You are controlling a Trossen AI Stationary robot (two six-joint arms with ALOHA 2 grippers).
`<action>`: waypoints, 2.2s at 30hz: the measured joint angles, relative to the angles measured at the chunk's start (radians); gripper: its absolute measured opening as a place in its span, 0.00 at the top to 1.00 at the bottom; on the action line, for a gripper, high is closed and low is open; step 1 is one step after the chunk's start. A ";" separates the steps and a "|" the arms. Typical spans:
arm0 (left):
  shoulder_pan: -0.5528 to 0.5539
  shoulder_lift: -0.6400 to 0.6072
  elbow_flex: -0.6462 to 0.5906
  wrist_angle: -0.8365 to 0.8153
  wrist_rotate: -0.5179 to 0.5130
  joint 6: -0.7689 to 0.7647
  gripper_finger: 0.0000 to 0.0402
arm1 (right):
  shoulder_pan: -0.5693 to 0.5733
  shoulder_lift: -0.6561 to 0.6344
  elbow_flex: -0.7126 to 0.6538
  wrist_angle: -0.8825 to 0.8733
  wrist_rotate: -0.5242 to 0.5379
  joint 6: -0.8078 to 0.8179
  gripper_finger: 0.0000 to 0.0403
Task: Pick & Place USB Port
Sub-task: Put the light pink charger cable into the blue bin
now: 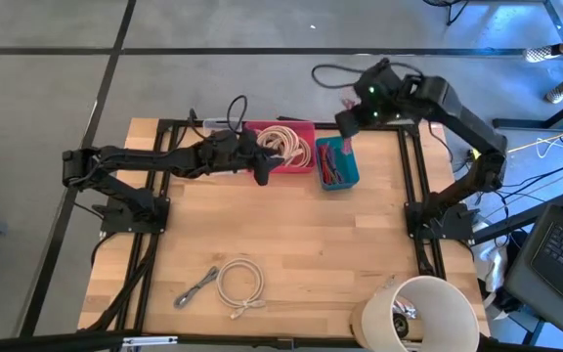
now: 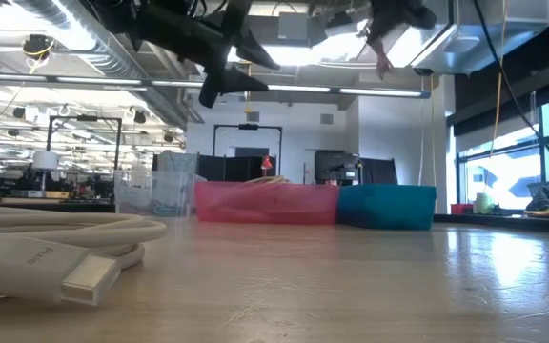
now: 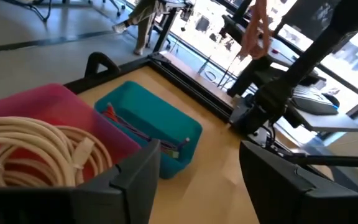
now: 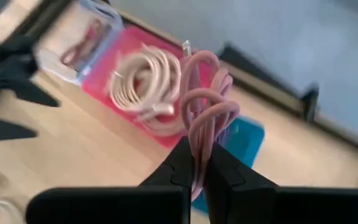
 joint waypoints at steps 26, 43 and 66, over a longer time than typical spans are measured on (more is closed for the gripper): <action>0.000 0.000 0.000 -0.021 0.152 -0.026 0.53 | -0.111 0.274 -0.302 0.087 -0.208 -0.041 0.96; 0.000 0.000 0.000 -0.057 0.197 -0.049 0.53 | -0.190 0.286 -0.558 0.316 -0.269 0.001 0.96; 0.000 0.000 0.000 -0.057 0.197 -0.049 0.53 | -0.217 0.286 -0.808 0.639 -0.294 0.073 0.96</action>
